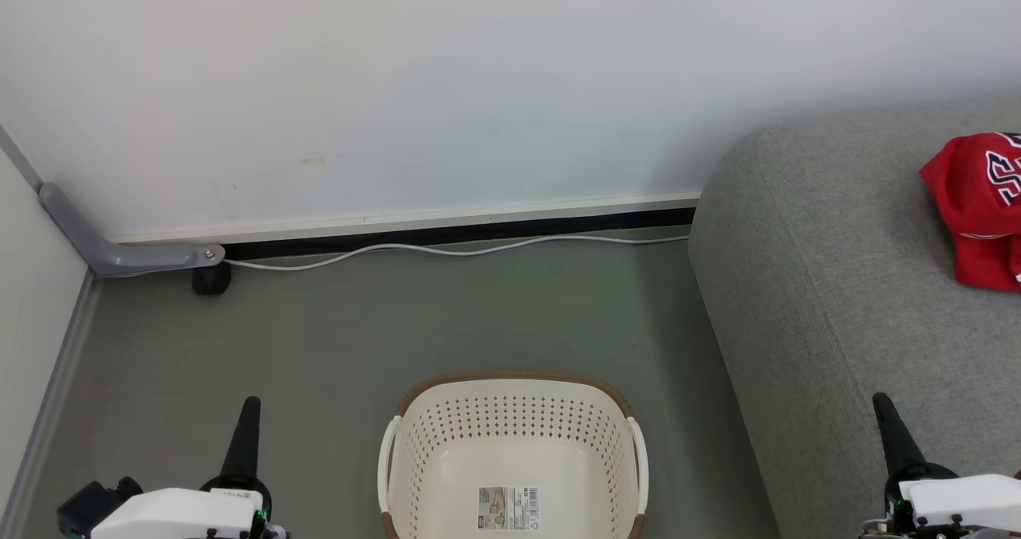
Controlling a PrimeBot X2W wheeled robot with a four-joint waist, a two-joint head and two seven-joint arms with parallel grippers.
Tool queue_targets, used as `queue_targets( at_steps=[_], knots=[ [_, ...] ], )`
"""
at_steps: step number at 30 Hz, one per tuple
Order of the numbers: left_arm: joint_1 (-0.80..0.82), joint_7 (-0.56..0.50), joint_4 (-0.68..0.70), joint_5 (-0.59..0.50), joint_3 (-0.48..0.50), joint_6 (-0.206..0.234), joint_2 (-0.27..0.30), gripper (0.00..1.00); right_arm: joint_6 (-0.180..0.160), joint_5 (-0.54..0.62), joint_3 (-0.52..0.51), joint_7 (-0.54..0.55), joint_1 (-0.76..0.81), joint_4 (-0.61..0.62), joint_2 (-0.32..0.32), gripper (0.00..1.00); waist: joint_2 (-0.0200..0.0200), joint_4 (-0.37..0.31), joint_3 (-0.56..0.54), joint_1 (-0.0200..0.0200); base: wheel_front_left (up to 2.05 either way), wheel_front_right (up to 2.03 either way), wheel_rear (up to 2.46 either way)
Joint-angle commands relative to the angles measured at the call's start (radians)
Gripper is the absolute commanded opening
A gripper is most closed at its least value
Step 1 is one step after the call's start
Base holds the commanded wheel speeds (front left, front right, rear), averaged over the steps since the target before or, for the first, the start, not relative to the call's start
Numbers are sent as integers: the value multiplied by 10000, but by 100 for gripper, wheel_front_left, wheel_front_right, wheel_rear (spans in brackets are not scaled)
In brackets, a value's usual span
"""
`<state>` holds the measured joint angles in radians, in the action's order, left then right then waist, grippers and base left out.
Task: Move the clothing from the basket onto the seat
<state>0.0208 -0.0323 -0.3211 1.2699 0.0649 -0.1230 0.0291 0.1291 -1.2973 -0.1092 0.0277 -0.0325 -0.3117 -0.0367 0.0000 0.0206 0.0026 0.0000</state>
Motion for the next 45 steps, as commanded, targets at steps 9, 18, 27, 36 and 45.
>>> queue_targets(
  at_steps=[9,18,27,36,45],
  knots=[
    [679,-271,460,1203,347,-65,193,0,14,-1096,86,330,-561,424,-132,0,0,-65,1,0,0,0,0],
    [774,-535,605,2268,418,-71,202,0,15,-2079,20,588,-656,544,-134,0,0,-134,3,0,0,0,0],
    [870,-800,750,3336,489,-76,211,0,16,-3066,-46,846,-751,664,-135,0,0,-203,4,0,0,0,0],
    [874,-811,757,3385,492,-77,212,0,16,-3111,-49,857,-755,669,-135,0,0,-206,4,0,0,0,0],
    [874,-811,757,3386,491,-77,212,0,16,-3111,-48,857,-755,669,-135,0,0,-206,4,0,0,0,0]
  ],
)
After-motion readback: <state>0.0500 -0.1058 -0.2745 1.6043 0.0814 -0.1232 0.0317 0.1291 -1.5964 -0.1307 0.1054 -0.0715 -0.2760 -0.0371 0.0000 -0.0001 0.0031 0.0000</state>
